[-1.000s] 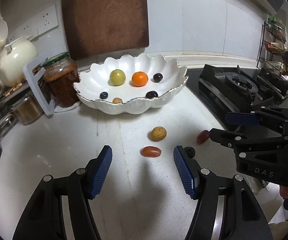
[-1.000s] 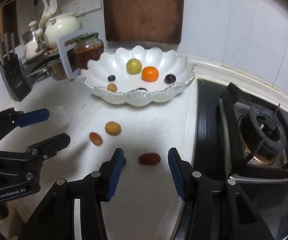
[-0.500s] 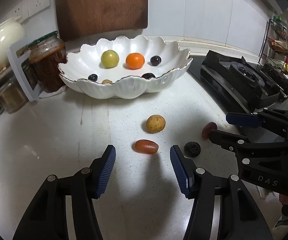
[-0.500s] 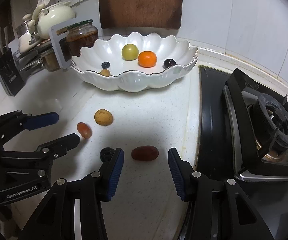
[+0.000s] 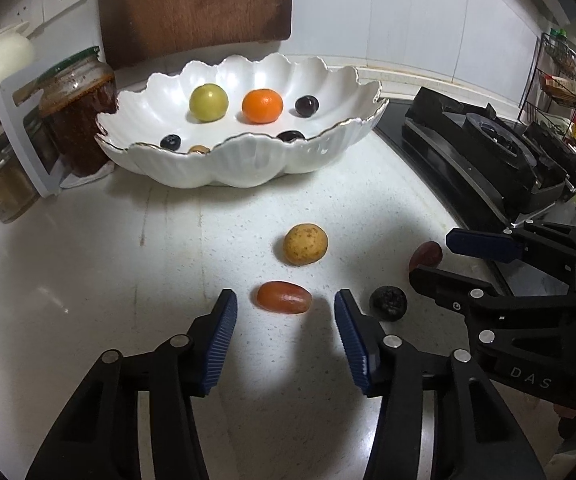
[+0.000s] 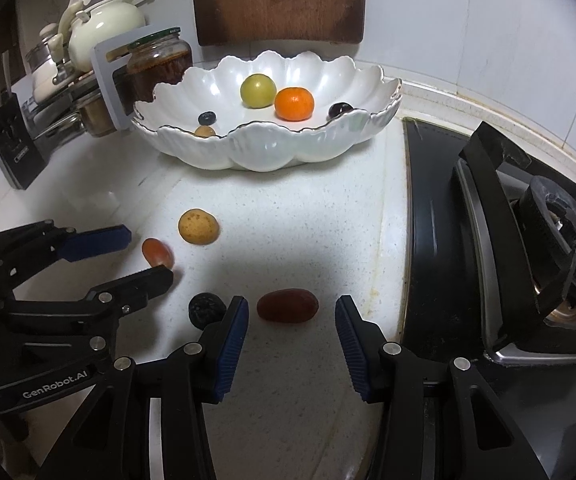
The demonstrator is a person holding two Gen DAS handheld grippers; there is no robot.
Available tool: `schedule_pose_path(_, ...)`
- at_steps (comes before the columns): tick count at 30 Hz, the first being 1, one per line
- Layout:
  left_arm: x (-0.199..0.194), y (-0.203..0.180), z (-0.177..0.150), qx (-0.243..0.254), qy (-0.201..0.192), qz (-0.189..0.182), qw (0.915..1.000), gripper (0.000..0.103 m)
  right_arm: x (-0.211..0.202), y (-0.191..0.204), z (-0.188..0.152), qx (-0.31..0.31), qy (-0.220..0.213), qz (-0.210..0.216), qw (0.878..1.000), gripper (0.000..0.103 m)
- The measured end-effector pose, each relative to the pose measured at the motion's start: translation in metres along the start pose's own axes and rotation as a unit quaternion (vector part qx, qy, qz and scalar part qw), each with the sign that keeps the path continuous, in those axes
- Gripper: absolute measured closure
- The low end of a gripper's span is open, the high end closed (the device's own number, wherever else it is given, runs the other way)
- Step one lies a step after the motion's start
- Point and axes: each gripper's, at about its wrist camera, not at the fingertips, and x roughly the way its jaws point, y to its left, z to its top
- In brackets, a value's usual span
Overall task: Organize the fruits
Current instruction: 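Grasp the red date with the left gripper while the right grasps another red date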
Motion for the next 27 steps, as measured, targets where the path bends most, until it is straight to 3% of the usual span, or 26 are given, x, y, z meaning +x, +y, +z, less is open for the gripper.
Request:
schedule_pose_path(8,0.009,0.001,0.001,-0.012,0.011,-0.006,0.9998,0.064,0.005,-0.002,-0.001,0.006,0.005,0.009,1.000,0.067)
schedule_pose_path(13,0.009,0.002,0.001,-0.015,0.010,-0.003,0.9998,0.075,0.005,0.001,-0.002,0.000,0.003,0.013,1.000,0.072)
schedule_pose_path(27,-0.011,-0.002,-0.002,-0.032,0.002,-0.002,0.9995,0.076,-0.011,0.001,-0.003,-0.003,-0.014,0.011,1.000,0.073)
